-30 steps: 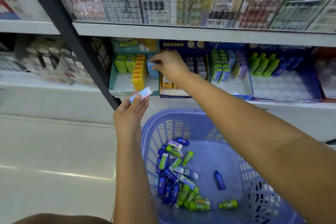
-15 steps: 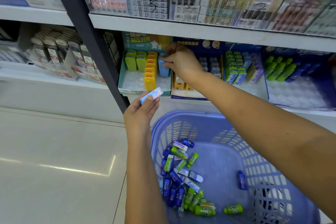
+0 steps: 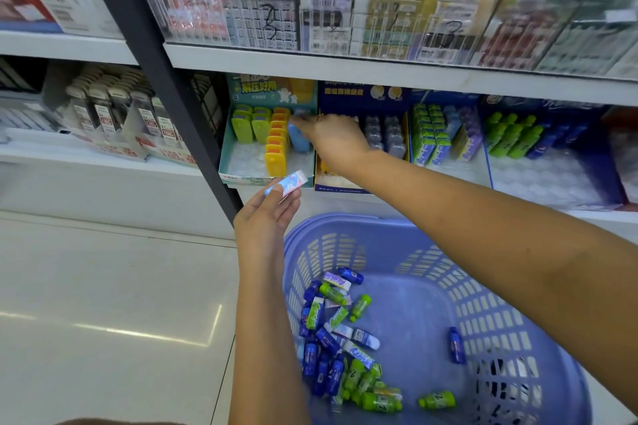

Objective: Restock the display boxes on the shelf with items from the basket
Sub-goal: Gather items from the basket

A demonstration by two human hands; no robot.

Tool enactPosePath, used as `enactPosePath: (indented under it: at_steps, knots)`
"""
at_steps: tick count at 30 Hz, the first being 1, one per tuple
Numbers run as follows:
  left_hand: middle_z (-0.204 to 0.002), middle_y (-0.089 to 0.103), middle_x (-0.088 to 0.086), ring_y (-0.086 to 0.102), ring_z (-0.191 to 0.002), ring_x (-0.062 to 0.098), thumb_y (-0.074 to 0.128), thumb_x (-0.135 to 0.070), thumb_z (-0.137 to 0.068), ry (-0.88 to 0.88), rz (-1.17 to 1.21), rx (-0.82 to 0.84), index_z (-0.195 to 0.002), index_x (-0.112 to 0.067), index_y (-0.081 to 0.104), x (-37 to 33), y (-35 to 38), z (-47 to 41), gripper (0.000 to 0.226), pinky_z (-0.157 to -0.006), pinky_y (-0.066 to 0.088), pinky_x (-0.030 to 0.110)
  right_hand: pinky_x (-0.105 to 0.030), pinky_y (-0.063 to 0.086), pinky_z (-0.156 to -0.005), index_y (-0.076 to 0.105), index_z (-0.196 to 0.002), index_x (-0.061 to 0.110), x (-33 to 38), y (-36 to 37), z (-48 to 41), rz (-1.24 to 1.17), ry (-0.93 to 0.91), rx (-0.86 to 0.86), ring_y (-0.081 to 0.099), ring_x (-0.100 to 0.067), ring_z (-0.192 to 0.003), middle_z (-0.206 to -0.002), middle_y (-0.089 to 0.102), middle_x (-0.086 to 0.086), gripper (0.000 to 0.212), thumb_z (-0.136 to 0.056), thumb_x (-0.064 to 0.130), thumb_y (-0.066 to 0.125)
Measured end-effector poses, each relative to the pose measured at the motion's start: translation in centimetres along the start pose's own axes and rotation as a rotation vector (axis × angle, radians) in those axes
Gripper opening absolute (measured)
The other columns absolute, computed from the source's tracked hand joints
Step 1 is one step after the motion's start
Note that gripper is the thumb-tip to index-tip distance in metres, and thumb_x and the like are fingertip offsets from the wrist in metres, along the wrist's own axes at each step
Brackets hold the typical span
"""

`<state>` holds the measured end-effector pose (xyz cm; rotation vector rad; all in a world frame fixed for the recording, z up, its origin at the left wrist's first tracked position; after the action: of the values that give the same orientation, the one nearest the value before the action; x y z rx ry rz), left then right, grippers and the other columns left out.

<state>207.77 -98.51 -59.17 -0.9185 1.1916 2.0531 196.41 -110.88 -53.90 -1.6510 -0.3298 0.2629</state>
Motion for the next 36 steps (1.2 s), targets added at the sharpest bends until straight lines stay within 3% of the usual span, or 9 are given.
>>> enactPosePath:
  at_steps: [5, 10, 15, 22, 26, 28, 31, 34, 36]
  knots:
    - [-0.096, 0.071, 0.011, 0.071, -0.089, 0.019, 0.057, -0.009, -0.093, 0.004, 0.008, 0.014, -0.099, -0.006, 0.063, -0.3, 0.3, 0.7, 0.009, -0.082, 0.057, 0.025, -0.032, 0.045, -0.096, 0.055, -0.129, 0.015, -1.0, -0.5, -0.3, -0.166, 0.065, 0.002, 0.051, -0.028, -0.12, -0.133, 0.053, -0.01, 0.037, -0.099, 0.031, 0.041]
    - [-0.098, 0.071, 0.013, 0.072, -0.089, 0.019, 0.058, -0.009, -0.092, 0.003, 0.002, 0.011, -0.1, -0.007, 0.063, -0.4, 0.2, 0.8, 0.009, -0.08, 0.057, 0.024, -0.036, 0.047, -0.091, 0.063, -0.117, 0.009, 0.2, -1.1, -0.7, -0.202, -0.027, 0.026, 0.053, -0.033, -0.11, -0.122, 0.057, -0.017, 0.028, -0.094, 0.018, 0.049]
    - [-0.098, 0.071, 0.014, 0.072, -0.086, 0.018, 0.059, -0.009, -0.091, -0.008, 0.014, -0.004, -0.098, -0.008, 0.063, -0.4, 0.1, 0.5, 0.008, -0.076, 0.058, 0.023, -0.033, 0.042, -0.098, 0.063, -0.123, 0.009, -0.4, -0.9, -1.6, -0.316, 0.044, -0.009, 0.05, -0.031, -0.119, -0.128, 0.055, -0.015, 0.033, -0.095, 0.023, 0.053]
    - [-0.098, 0.072, 0.013, 0.072, -0.088, 0.019, 0.059, -0.01, -0.092, -0.017, 0.011, -0.015, -0.097, -0.01, 0.064, -0.3, -0.3, 0.0, 0.007, -0.077, 0.058, 0.023, -0.033, 0.042, -0.094, 0.066, -0.116, 0.005, -1.1, 0.1, -1.8, -0.334, 0.008, 0.013, 0.052, -0.031, -0.115, -0.122, 0.057, -0.017, 0.029, -0.092, 0.019, 0.059]
    - [-0.095, 0.073, 0.011, 0.072, -0.087, 0.018, 0.059, -0.01, -0.091, -0.019, 0.015, -0.016, -0.097, -0.01, 0.065, 0.0, -0.3, -0.3, 0.008, -0.075, 0.058, 0.022, -0.029, 0.045, -0.088, 0.061, -0.117, 0.006, -1.3, 0.7, -1.5, -0.584, 0.137, -0.057, 0.056, -0.025, -0.11, -0.123, 0.057, -0.009, 0.029, -0.092, 0.02, 0.059]
    - [-0.093, 0.073, 0.01, 0.072, -0.087, 0.018, 0.059, -0.01, -0.091, -0.019, 0.008, -0.013, -0.095, -0.011, 0.065, 0.1, -0.2, -0.3, 0.007, -0.074, 0.058, 0.021, -0.036, 0.048, -0.086, 0.061, -0.12, 0.014, -0.9, 0.9, -1.4, -0.508, 0.177, -0.038, 0.057, -0.028, -0.11, -0.125, 0.058, -0.01, 0.029, -0.095, 0.025, 0.05]
    - [-0.094, 0.073, 0.011, 0.072, -0.087, 0.018, 0.059, -0.01, -0.092, -0.02, 0.006, -0.005, -0.096, -0.009, 0.066, 0.1, -0.3, -0.3, 0.008, -0.074, 0.058, 0.021, -0.034, 0.046, -0.088, 0.05, -0.131, 0.015, -0.3, 1.1, -0.9, -0.117, 0.124, -0.065, 0.051, -0.03, -0.117, -0.129, 0.056, -0.012, 0.035, -0.1, 0.024, 0.037]
    - [-0.097, 0.072, 0.013, 0.072, -0.089, 0.018, 0.058, -0.01, -0.092, -0.015, -0.01, 0.011, -0.096, -0.009, 0.065, -0.2, -0.2, 0.1, 0.008, -0.076, 0.058, 0.022, -0.035, 0.03, -0.108, 0.031, -0.144, 0.013, 0.0, 1.5, -0.3, 0.062, 0.079, -0.1, 0.04, -0.032, -0.131, -0.138, 0.05, -0.013, 0.047, -0.098, 0.011, 0.04]
    - [-0.098, 0.072, 0.014, 0.072, -0.09, 0.018, 0.058, -0.01, -0.092, -0.008, -0.028, 0.027, -0.096, -0.009, 0.064, -0.5, 0.0, 0.5, 0.007, -0.078, 0.057, 0.023, -0.035, 0.024, -0.112, 0.028, -0.144, 0.012, 0.0, 1.2, -0.3, 0.094, 0.095, -0.067, 0.037, -0.033, -0.133, -0.139, 0.048, -0.014, 0.05, -0.096, 0.006, 0.04]
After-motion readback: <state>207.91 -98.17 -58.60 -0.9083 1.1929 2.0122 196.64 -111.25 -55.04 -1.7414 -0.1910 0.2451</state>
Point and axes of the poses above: each hand's wrist, its own z-axis away from the middle knuckle, its own y-axis out of the palm, x = y × z, the point moved 4 cm from there along -z, towards the middle knuckle
